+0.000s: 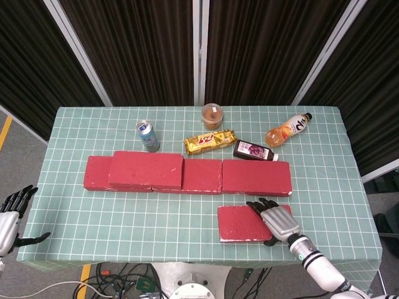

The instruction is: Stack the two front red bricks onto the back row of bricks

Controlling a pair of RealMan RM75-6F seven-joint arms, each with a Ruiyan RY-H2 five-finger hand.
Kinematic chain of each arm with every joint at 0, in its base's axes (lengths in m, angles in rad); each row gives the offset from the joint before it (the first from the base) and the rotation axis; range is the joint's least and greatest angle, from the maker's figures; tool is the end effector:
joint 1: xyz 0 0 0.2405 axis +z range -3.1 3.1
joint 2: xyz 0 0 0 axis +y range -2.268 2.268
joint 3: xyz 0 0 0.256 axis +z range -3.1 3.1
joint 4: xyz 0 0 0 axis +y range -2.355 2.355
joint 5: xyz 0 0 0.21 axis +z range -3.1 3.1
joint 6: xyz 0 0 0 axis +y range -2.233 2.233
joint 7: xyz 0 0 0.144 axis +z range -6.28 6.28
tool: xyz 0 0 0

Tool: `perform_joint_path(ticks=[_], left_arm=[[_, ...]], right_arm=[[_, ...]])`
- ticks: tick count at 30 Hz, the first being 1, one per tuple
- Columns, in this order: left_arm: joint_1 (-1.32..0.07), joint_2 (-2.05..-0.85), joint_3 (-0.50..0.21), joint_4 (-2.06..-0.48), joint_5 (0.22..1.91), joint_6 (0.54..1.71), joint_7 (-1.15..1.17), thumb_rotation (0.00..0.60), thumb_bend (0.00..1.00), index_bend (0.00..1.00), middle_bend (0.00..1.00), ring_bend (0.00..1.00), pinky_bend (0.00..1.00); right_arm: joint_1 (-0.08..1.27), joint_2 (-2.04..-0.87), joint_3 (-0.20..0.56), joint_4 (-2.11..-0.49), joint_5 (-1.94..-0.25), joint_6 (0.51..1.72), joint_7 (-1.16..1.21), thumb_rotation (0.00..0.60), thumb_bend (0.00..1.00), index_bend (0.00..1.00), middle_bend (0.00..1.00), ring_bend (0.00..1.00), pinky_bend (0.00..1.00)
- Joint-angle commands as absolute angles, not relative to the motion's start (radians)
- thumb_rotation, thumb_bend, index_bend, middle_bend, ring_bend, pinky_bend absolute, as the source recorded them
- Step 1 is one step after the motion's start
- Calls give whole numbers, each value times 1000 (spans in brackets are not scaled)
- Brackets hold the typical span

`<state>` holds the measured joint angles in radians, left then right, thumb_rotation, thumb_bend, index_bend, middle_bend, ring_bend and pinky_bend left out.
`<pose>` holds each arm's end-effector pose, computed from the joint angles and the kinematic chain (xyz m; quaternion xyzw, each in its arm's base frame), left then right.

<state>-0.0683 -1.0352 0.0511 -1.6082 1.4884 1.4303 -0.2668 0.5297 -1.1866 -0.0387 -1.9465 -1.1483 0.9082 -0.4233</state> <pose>-0.3343 0.1533 0.1686 -0.5668 -0.4924 -0.3824 0.5387 -0.2019 -0.2249 0.0348 0.7845 -0.4511 0.2390 0.3522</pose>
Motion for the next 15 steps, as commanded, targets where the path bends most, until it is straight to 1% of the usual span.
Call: perform_joint_path(ticks=[1,6,10,13,15], left_arm=[[-67,-1034,50,-1610,1491,1429,-266,600,0,0,0,0,0],[-66,-1033,48,-1614,1492,1425,-264,600,0,0,0,0,0],[-64,-1032,44,-1617,1492,1426,-266,600,0,0,0,0,0],[-61,-1031,40,-1620,1489,1428,-269,600,0,0,0,0,0],[-59,-1031,38,-1622,1487,1429,-269,600,0,0,0,0,0]], right_arm=[[531,-1181,-44,-1950,-1151,908,-420,600,7,0,168,97,184],[528,-1157,-46,-1971,-1174,913,-391,600,14,0,173,108,190],[517,-1115,-40,-2007,-1236,948,-360,600,14,0,175,111,192],[521,-1072,-18,-2039,-1268,970,-343,600,14,0,177,117,200],[533,-1041,11,-2060,-1270,983,-338,600,14,0,177,118,201]])
